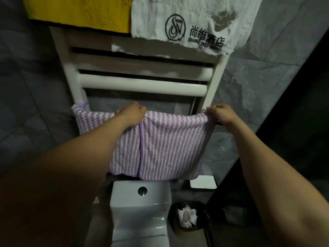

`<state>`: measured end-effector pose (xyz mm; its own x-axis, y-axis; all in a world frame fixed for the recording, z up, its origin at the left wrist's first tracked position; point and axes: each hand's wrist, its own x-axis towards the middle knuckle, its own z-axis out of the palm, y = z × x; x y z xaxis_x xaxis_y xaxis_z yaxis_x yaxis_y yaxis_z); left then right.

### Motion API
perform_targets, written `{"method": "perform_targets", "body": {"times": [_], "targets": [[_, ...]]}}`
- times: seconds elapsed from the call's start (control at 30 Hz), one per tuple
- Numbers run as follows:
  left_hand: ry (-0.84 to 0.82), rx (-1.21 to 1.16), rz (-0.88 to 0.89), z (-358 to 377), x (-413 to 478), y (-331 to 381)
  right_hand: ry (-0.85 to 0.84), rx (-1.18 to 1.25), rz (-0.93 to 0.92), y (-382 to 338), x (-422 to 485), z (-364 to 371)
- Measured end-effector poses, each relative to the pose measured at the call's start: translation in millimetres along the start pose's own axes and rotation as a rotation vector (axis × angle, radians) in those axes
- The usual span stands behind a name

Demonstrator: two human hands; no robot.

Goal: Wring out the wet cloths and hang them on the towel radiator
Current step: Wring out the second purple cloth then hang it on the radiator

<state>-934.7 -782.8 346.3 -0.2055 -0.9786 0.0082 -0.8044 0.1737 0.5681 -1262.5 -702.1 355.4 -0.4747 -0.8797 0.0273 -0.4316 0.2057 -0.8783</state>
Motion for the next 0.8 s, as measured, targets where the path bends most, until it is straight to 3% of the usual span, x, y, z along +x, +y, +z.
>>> {"method": "perform_targets", "body": {"times": [0.2, 0.3, 0.37, 0.57, 0.67, 0.8], "targets": [[0.092, 0.109, -0.066, 9, -2, 7, -0.005, 0.177, -0.008, -6, -2, -5], [0.144, 0.086, -0.038, 14, -3, 5, 0.080, 0.066, -0.027, -1, 6, -7], [0.140, 0.077, 0.008, 14, -5, 5, 0.028, 0.052, 0.011, -1, 7, -9], [-0.013, 0.196, 0.094, 7, -9, -1, -0.158, 0.380, 0.247, -3, 8, -6], [-0.006, 0.195, 0.107, 8, -9, -2, -0.094, 0.367, 0.314, 3, 15, -1], [0.001, 0.259, 0.134, 9, -8, -1, 0.088, 0.268, 0.216, 11, 21, 9]]}}
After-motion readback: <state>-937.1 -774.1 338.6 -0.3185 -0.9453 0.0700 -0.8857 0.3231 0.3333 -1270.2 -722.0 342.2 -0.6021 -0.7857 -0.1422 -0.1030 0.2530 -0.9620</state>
